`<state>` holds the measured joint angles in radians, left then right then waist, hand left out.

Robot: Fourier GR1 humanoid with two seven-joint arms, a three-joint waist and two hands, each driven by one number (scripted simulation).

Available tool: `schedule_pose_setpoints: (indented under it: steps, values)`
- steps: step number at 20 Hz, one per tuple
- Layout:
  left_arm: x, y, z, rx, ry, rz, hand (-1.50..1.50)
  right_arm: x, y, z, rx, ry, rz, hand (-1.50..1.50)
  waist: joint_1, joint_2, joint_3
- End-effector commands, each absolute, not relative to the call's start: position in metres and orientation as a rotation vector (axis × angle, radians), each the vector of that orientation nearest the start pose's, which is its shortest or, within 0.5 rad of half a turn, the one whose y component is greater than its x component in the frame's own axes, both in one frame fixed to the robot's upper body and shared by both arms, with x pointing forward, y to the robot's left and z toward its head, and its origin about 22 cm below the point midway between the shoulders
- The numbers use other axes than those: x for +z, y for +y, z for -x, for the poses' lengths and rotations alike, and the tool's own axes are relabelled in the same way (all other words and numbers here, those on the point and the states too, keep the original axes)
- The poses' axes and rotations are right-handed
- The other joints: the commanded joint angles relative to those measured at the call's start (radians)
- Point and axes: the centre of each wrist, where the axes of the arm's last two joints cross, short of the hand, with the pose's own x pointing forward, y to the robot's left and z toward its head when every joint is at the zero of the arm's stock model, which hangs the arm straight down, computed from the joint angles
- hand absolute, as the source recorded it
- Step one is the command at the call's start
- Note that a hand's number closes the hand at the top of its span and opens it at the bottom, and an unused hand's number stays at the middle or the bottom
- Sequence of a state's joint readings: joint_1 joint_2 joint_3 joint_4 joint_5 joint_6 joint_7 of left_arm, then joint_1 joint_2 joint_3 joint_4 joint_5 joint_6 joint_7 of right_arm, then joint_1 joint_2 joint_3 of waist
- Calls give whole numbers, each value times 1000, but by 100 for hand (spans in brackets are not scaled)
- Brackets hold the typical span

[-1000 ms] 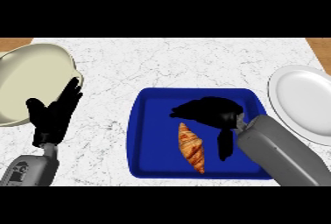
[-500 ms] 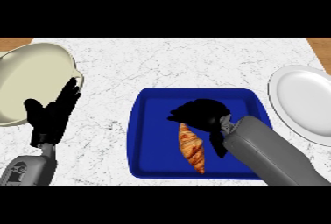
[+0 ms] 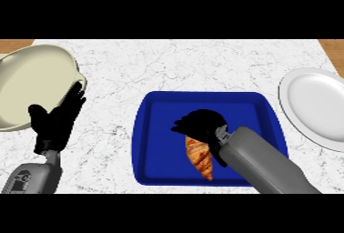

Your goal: Pick the croissant from the tray and place it in the plate

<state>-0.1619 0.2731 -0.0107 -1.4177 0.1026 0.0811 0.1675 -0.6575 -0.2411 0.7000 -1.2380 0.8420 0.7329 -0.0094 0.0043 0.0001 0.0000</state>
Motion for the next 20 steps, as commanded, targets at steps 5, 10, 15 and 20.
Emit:
schedule_pose_setpoints:
  steps: [5,10,15,20]
  values:
    - [21,272,-283,-60,-1409,-177,0,58,-92,-329,2187,-948,289,-150,-2,-1,0]
    - [24,288,-285,-91,-1403,-170,0,17,-81,-329,2241,-922,298,-150,2,1,0]
    - [27,286,-277,-97,-1407,-169,0,4,-70,-317,2347,-844,219,150,10,1,0]
    - [24,267,-289,-84,-1415,-176,0,-7,-73,-304,2342,-905,127,150,-1,1,0]
